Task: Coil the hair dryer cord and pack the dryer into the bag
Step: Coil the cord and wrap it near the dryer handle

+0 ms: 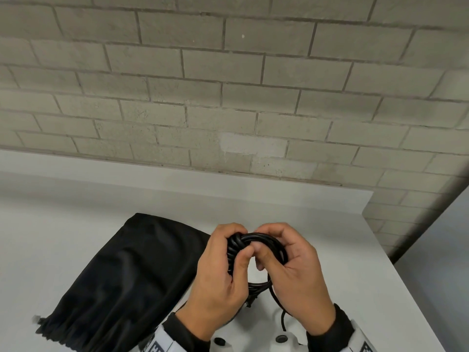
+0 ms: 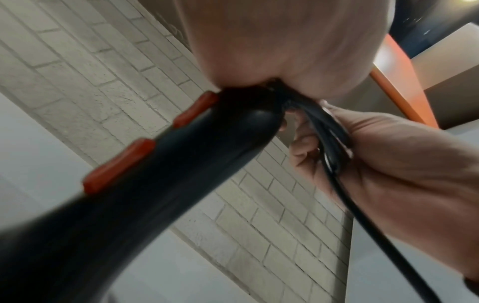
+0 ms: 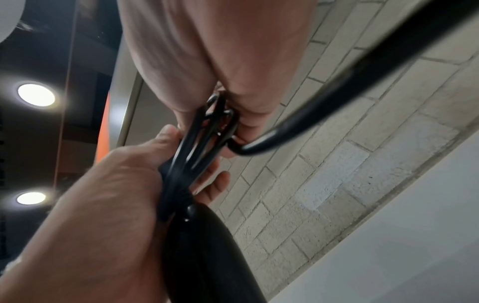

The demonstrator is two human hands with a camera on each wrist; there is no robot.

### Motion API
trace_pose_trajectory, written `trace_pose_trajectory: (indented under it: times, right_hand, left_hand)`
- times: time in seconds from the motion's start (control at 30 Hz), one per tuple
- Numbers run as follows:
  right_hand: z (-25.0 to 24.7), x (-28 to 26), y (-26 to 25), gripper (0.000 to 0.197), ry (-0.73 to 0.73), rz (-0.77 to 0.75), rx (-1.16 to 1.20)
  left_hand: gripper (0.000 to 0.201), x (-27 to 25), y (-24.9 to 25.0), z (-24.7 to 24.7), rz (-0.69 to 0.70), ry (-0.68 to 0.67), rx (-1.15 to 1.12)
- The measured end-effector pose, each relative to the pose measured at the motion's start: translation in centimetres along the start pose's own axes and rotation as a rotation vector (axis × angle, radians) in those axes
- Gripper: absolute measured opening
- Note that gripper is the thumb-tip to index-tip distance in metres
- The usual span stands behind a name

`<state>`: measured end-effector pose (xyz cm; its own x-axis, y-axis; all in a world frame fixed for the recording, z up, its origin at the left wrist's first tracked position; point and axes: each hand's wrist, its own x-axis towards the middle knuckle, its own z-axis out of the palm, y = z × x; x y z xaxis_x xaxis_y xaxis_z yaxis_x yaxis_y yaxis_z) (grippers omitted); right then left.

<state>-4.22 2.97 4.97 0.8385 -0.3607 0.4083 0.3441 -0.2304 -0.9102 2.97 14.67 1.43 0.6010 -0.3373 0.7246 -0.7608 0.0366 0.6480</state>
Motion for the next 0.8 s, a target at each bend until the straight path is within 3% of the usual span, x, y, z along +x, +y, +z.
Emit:
trace_pose_trajectory:
  times: [0.13,0.23,0.3,0.37,0.47,0.53,0.67,0.8]
  right_hand:
    - [-0.2,-0.7,0.8,0.030,0.018,0.003,0.041]
    - [0.2,-1.7,1.3,0.048,0.080,-0.141,-0.168]
    - [0.3,-2.2,1.9,0.043,0.174,-0.338,-0.399]
    - [0.4,-2.5,2.3,0.024,0.243,-0.429,-0.630]
    - [0.9,-2.5,2.2,0.022,0.306,-0.337,-0.885]
    - [1.2,-2.5,1.9,0.022,0.280,-0.258,-0.920]
    - [1.5,-2.4,0.8,0.006,0.179,0.145,-0.477]
    - [0.7,-1.7,-0.8,0.028,0.107,0.354,-0.059]
  left_hand:
    - [0.033,0.0,0.1,0.3,-0.019,0.044,-0.035]
    - [0.035,0.2,0.0,0.2,-0.024,0.071,-0.042]
    - [0.034,0.2,0.0,0.2,-0.032,0.084,-0.045]
    - [0.030,0.2,0.0,0.3,-0.033,0.079,-0.039]
    - [0.026,0.1,0.1,0.4,-0.041,0.070,-0.043]
    - [0.030,0.2,0.0,0.4,-0.048,0.071,-0.031]
    - [0.022,0.5,-0.1,0.3,-0.006,0.076,0.022]
    - [0.023,0.6,-0.2,0.1,-0.032,0.103,-0.050]
